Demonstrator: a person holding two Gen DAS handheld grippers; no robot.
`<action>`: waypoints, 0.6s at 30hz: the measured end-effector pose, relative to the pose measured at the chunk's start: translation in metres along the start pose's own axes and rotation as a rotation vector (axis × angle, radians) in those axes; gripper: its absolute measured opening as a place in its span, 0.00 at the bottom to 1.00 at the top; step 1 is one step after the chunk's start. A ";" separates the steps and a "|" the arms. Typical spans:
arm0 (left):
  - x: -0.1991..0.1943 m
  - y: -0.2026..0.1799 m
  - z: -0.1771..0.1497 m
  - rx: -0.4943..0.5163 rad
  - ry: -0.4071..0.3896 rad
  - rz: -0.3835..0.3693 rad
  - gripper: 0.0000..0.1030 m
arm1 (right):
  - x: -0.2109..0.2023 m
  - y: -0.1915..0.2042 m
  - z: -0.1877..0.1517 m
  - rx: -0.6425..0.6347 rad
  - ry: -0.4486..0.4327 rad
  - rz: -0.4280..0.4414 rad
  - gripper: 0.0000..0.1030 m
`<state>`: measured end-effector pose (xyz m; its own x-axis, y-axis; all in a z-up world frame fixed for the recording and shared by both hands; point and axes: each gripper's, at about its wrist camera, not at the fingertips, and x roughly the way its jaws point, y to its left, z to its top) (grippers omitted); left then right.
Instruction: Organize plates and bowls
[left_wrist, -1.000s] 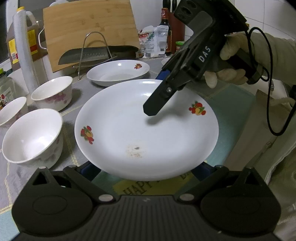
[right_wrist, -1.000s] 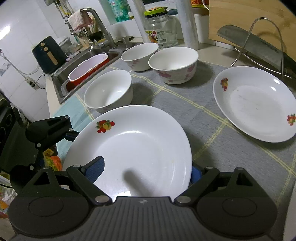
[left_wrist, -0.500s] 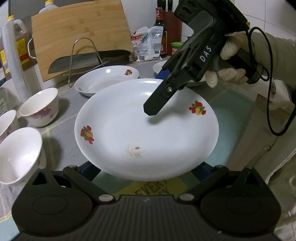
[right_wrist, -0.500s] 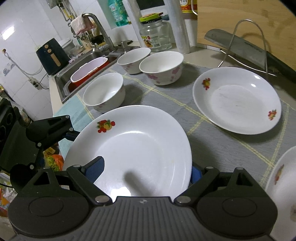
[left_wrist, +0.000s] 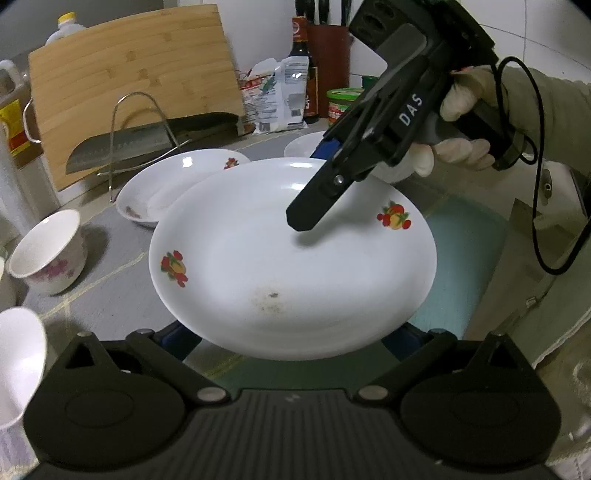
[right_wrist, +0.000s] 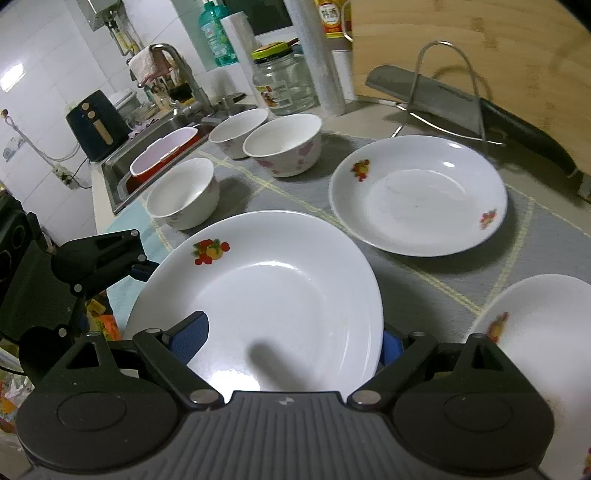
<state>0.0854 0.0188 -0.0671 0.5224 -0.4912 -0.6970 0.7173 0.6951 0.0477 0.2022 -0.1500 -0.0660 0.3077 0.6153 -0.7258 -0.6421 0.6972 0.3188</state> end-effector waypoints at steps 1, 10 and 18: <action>0.002 0.000 0.002 0.003 0.001 0.000 0.98 | -0.002 -0.002 -0.001 0.000 -0.003 -0.003 0.92; 0.020 -0.004 0.026 0.028 -0.005 -0.009 0.98 | -0.023 -0.026 -0.005 0.002 -0.029 -0.025 0.92; 0.040 -0.013 0.049 0.052 -0.006 -0.021 0.98 | -0.044 -0.052 -0.011 0.016 -0.053 -0.048 0.92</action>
<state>0.1193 -0.0356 -0.0611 0.5096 -0.5084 -0.6941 0.7509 0.6567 0.0703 0.2143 -0.2171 -0.0574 0.3747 0.5994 -0.7074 -0.6146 0.7318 0.2945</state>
